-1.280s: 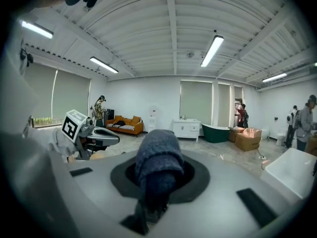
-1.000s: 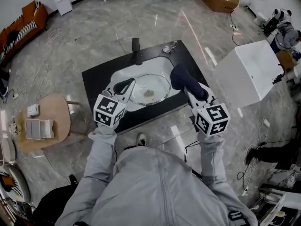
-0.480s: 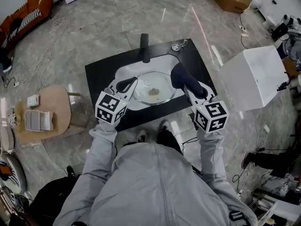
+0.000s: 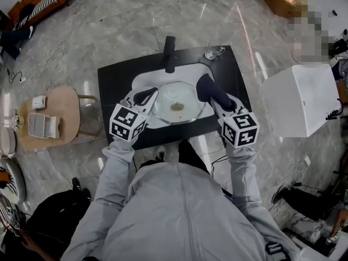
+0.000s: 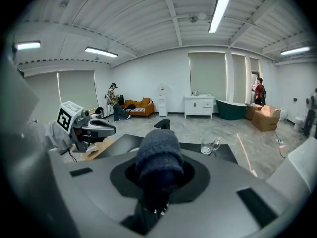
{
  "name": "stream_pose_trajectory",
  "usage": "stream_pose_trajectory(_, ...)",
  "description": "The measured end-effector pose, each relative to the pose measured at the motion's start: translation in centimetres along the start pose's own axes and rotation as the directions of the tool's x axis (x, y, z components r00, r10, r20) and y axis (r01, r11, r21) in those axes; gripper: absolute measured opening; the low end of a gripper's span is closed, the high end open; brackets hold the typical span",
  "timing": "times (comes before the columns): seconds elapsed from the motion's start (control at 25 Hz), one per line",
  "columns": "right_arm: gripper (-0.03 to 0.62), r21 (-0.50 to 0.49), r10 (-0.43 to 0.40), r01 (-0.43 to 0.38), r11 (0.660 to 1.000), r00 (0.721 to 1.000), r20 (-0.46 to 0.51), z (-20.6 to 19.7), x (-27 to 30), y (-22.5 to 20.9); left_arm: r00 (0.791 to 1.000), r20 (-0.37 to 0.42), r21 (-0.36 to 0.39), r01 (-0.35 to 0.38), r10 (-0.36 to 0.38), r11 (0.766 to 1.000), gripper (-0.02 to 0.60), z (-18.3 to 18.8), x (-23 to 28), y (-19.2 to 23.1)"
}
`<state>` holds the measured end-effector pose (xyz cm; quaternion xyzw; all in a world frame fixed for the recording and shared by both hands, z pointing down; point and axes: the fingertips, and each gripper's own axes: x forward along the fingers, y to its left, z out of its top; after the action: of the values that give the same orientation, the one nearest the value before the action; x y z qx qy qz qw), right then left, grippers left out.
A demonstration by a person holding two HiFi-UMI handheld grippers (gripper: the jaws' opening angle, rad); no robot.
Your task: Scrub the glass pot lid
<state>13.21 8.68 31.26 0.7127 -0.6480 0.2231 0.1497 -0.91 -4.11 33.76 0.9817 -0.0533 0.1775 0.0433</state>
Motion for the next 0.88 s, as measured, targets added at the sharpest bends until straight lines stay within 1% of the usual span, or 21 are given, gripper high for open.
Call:
stream_pose_trajectory(0.2, 0.067, -0.011, 0.067, -0.068, 0.998, 0.995, -0.079, -1.9, 3.7, -1.9, 0.998, -0.023, -0.039, -0.059, 0.058, 0.997, 0.029, -0.9, 1.6, 0.7)
stream_pose_trajectory(0.4, 0.067, -0.032, 0.137, -0.144, 0.989, 0.977, -0.162, -4.4, 8.3, -3.6, 0.99, -0.062, -0.073, -0.133, 0.128, 0.988, 0.028, -2.7, 2.9, 1.8)
stream_pose_trajectory(0.52, 0.067, -0.047, 0.173, -0.186, 0.981, 0.963, -0.209, -5.9, 11.6, -4.2, 0.982, -0.088, -0.097, -0.174, 0.166, 0.98, 0.029, -4.1, 3.7, 2.6)
stream_pose_trajectory(0.68, 0.067, -0.062, 0.22, -0.243, 0.968, 0.942, -0.252, -8.0, 14.8, -4.3, 0.973, -0.12, -0.134, -0.212, 0.196, 0.968, 0.029, -6.1, 4.9, 3.2)
stream_pose_trajectory(0.76, 0.067, -0.071, 0.239, -0.267, 0.961, 0.932, -0.271, -8.9, 16.2, -4.4, 0.968, -0.126, -0.166, -0.237, 0.218, 0.957, 0.029, -7.1, 5.3, 3.5)
stream_pose_trajectory(0.88, 0.067, -0.06, 0.254, -0.286, 0.956, 0.915, -0.314, -10.7, 18.1, -4.2, 0.957, -0.157, -0.199, -0.271, 0.243, 0.942, 0.029, -8.7, 5.3, 3.6)
